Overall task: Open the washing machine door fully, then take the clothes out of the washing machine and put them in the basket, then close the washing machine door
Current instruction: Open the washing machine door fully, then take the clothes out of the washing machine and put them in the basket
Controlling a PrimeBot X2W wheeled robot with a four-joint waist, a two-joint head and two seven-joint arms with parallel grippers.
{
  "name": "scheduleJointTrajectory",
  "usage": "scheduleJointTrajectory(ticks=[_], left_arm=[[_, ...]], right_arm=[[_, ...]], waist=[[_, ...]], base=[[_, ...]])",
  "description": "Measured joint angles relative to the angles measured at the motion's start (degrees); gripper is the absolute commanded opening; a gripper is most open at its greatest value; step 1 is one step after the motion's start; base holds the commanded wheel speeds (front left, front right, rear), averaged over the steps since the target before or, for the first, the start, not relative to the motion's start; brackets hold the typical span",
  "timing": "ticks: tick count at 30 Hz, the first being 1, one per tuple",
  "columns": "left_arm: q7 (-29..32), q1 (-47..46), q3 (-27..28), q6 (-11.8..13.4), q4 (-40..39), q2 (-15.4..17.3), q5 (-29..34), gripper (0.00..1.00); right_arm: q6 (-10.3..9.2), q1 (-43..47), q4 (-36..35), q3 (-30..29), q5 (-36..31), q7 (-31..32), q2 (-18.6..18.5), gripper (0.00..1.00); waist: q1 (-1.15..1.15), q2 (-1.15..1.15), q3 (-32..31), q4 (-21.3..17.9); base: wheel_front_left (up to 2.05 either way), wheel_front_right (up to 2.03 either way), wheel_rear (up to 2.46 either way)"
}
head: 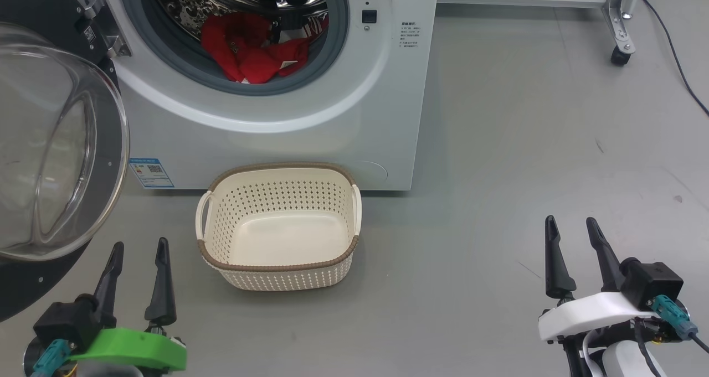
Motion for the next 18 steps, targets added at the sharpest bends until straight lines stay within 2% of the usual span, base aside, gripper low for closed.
scheduleJointTrajectory(ticks=[13, 18], left_arm=[[0.00, 0.95, -0.07, -0.02, -0.99, -0.04, -0.08, 1.00], [0.00, 0.96, -0.08, -0.04, -1.75, -1.10, -2.30, 1.00]], right_arm=[[0.11, 0.01, 0.00, 0.15, -0.09, 0.00, 0.08, 1.00], [0.11, 0.02, -0.01, 0.15, -0.09, 0.00, 0.12, 1.00]], waist=[[0.00, 0.00, 0.10, 0.10], [0.00, 0.00, 0.26, 0.14]], base=[[0.00, 0.00, 0.00], [0.06, -0.10, 0.04]])
